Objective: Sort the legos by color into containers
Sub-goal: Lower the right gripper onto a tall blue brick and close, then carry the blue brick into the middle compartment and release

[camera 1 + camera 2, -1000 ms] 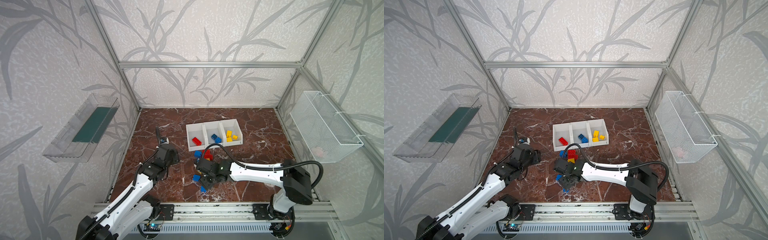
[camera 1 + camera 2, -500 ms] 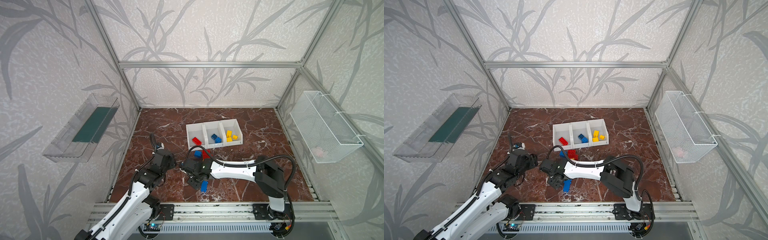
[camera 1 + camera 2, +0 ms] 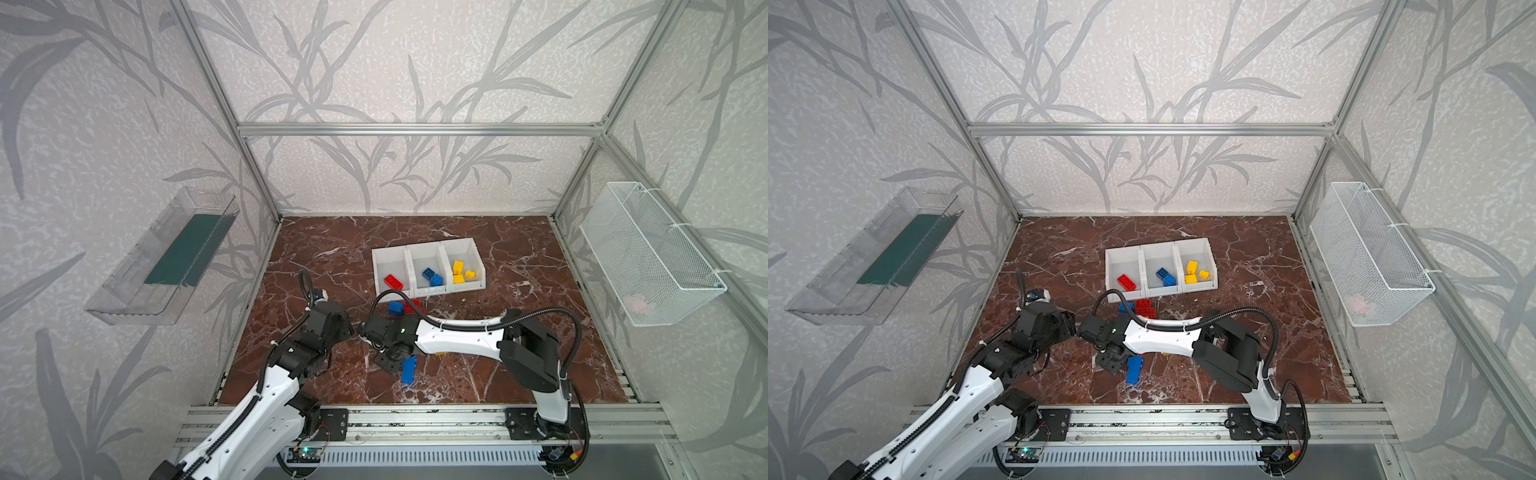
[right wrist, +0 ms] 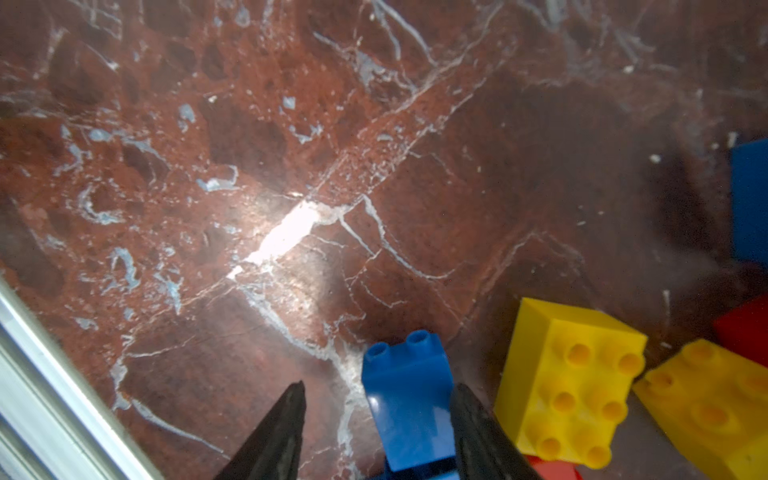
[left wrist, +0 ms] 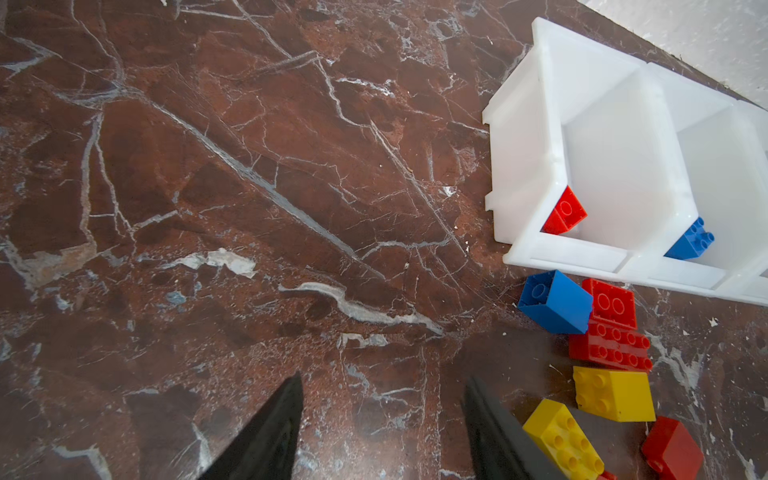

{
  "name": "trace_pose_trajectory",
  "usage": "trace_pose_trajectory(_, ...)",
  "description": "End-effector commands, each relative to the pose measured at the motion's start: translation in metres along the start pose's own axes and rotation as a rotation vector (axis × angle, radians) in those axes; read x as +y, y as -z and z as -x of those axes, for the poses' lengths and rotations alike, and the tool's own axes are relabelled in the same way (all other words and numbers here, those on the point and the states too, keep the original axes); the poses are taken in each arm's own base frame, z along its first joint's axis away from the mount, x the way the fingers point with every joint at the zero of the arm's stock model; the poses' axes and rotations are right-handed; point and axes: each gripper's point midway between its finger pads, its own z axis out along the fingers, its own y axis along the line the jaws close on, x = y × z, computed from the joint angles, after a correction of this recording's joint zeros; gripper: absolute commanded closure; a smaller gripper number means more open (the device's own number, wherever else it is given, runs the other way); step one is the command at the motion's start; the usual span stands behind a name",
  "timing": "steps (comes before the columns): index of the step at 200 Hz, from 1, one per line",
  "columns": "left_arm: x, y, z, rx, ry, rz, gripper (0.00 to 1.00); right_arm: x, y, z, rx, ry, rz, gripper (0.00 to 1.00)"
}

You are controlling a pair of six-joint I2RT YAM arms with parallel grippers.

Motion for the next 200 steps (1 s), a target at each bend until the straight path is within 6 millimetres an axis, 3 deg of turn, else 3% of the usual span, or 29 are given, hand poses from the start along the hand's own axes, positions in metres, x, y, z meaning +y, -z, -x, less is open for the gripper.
trace_pose_trajectory(1, 0.007, 0.000, -0.005, 0.012, 0.016, 0.023, 0.36, -0.011, 0.001, -0.007, 0.024, 0.001, -0.026, 0.43)
trace_pose_trajectory(53, 0.006, -0.001, -0.005, 0.013, 0.016, 0.020, 0.36, -0.018, -0.012, -0.015, 0.055, -0.014, -0.032, 0.47)
trace_pose_trajectory(125, 0.004, -0.002, -0.007, 0.022, 0.015, 0.013, 0.36, -0.018, -0.014, -0.024, 0.070, -0.020, -0.029, 0.72)
trace_pose_trajectory(147, 0.004, -0.003, -0.007, 0.023, 0.015, 0.013, 0.36, -0.026, 0.006, -0.014, 0.045, -0.011, -0.046, 0.76)
trace_pose_trajectory(171, 0.004, -0.004, -0.007, 0.026, 0.015, 0.016, 0.36, -0.045, 0.048, 0.010, -0.058, -0.036, -0.047, 0.76)
trace_pose_trajectory(193, 0.004, -0.004, -0.008, 0.027, 0.017, 0.014, 0.36, -0.078, 0.090, 0.031, -0.167, -0.091, -0.081, 0.76)
trace_pose_trajectory(200, 0.004, -0.005, -0.008, 0.027, 0.018, 0.012, 0.36, -0.104, 0.100, 0.035, -0.194, -0.136, -0.107, 0.76)
